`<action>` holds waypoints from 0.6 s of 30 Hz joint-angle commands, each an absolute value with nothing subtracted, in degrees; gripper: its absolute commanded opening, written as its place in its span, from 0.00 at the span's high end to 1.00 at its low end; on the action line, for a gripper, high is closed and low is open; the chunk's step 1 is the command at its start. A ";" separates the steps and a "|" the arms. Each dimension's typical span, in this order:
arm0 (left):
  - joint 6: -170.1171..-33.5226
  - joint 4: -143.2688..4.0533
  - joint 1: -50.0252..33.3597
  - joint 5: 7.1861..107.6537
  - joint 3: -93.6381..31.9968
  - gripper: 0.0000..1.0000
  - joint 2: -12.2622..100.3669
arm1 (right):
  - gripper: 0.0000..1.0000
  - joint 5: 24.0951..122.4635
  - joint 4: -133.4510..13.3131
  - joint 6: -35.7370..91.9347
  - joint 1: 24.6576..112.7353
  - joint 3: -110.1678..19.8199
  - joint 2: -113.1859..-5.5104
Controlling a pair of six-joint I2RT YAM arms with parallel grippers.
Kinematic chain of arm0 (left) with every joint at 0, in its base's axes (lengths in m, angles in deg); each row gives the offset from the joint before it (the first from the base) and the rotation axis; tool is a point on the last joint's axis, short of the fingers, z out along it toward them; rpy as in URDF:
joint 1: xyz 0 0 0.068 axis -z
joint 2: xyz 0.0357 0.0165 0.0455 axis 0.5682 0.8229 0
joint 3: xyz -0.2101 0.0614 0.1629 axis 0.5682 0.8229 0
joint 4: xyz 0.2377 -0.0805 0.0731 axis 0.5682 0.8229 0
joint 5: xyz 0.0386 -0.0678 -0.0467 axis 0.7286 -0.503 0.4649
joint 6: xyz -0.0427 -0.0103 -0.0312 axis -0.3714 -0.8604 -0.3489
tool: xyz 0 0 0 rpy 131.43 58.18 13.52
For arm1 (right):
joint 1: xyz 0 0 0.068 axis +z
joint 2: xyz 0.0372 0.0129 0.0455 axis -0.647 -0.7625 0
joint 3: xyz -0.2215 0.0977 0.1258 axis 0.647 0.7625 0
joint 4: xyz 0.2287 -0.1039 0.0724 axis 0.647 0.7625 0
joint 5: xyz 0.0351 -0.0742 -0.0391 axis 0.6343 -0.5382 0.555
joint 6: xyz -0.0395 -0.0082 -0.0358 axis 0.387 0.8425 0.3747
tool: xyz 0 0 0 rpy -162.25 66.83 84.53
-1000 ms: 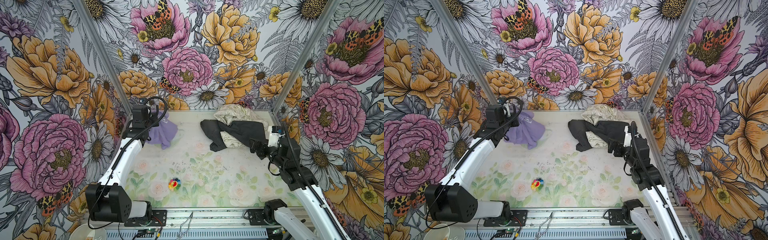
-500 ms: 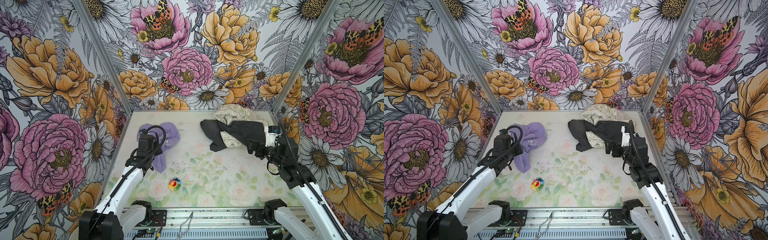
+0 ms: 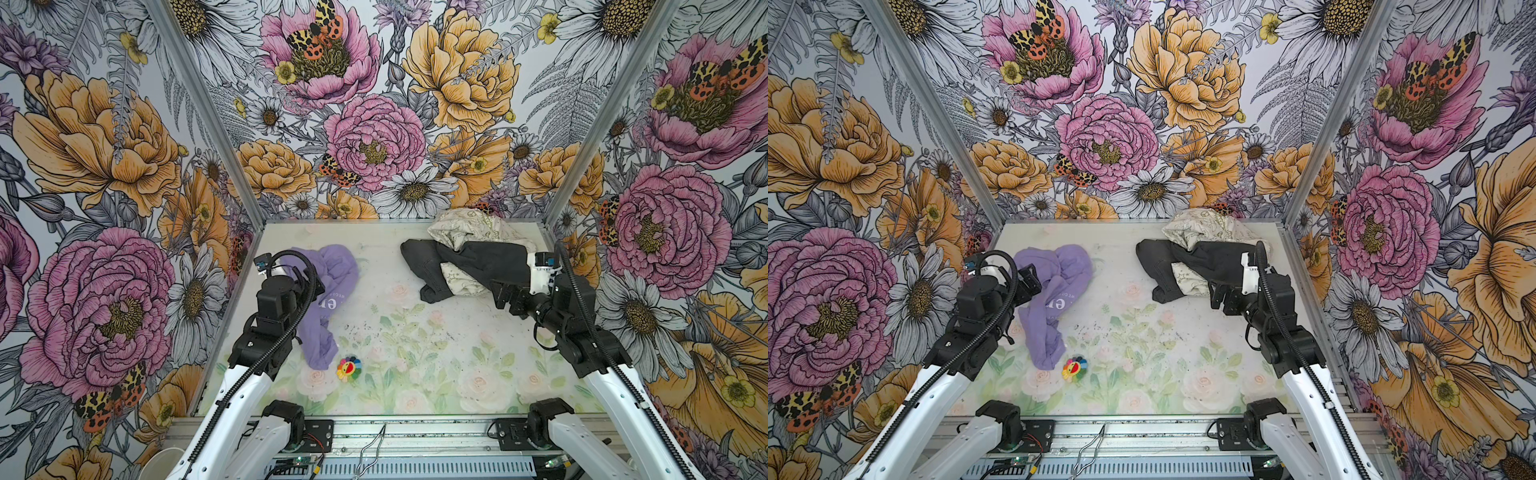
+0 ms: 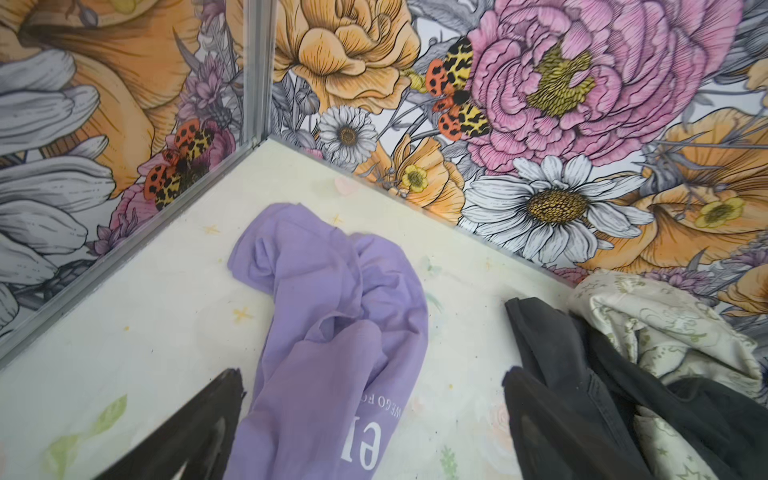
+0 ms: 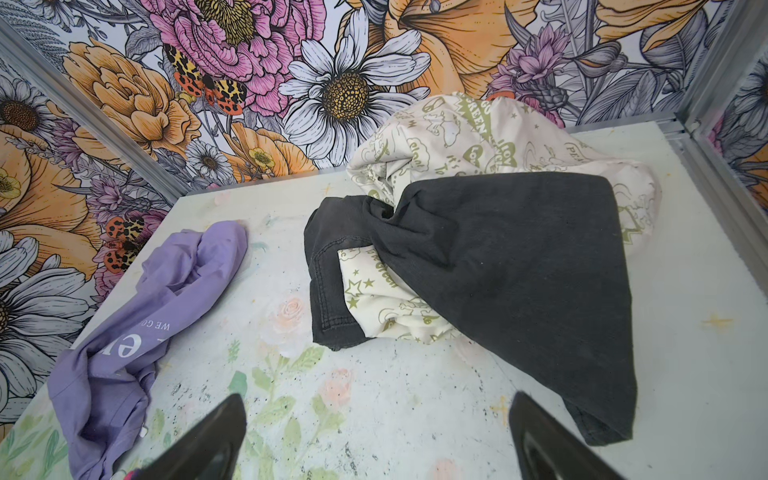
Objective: Pick out a specific cloth from the pile
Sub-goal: 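Open the left gripper to release the shirt on the table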
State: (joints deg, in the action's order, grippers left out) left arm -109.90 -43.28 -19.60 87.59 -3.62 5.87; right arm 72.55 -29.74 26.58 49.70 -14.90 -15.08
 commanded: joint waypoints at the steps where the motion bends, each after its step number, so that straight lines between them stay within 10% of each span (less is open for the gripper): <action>1: -108.10 -44.45 -17.36 87.96 -4.57 0.01 7.81 | 0.01 72.12 -30.09 27.51 49.51 -14.68 -14.79; 18: -118.38 -60.99 -16.37 76.83 7.34 0.01 26.74 | 0.01 72.09 -30.13 27.16 49.53 -13.97 -16.19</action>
